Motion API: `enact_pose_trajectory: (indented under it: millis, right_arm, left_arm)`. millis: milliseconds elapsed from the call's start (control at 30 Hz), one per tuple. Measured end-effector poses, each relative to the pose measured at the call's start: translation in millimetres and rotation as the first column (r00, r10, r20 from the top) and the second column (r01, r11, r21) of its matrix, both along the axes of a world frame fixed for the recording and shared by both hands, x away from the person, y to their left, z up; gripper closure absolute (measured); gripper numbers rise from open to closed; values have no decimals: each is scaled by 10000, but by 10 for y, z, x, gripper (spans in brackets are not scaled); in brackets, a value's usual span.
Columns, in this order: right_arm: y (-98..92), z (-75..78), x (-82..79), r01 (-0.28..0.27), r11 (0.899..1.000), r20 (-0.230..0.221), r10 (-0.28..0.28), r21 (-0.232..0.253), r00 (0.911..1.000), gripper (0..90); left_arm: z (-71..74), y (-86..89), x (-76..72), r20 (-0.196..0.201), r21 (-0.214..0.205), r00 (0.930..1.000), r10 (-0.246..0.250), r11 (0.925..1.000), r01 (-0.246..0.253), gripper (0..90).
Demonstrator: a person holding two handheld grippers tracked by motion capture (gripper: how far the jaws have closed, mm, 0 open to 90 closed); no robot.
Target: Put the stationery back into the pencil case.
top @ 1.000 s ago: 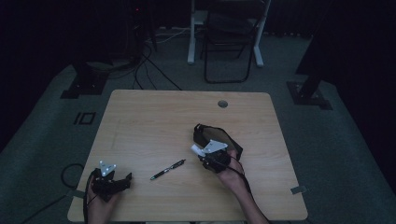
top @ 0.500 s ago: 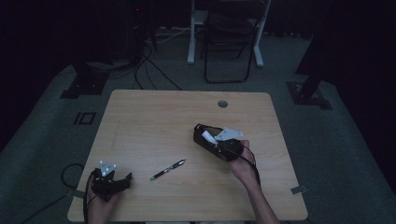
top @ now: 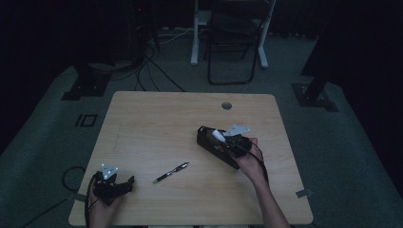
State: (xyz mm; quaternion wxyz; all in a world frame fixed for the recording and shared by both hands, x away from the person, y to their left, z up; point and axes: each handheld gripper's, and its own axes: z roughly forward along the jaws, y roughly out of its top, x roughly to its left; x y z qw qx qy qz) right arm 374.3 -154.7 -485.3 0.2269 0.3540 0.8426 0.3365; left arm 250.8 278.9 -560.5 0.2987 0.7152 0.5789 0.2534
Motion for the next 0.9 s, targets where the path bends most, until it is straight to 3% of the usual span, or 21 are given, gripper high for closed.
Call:
enact_pose_trajectory:
  millis: [433,900]
  right_arm:
    - [-13,-166,111,241,9988,-458,-261,-438,9986,707]
    - [-6,-220,175,376,9958,-844,-446,-830,9954,707]
  left_arm:
    - [0,0,0,1,-2,10000,-2,10000,2,144]
    - [0,0,0,2,-2,10000,-1,10000,1,144]
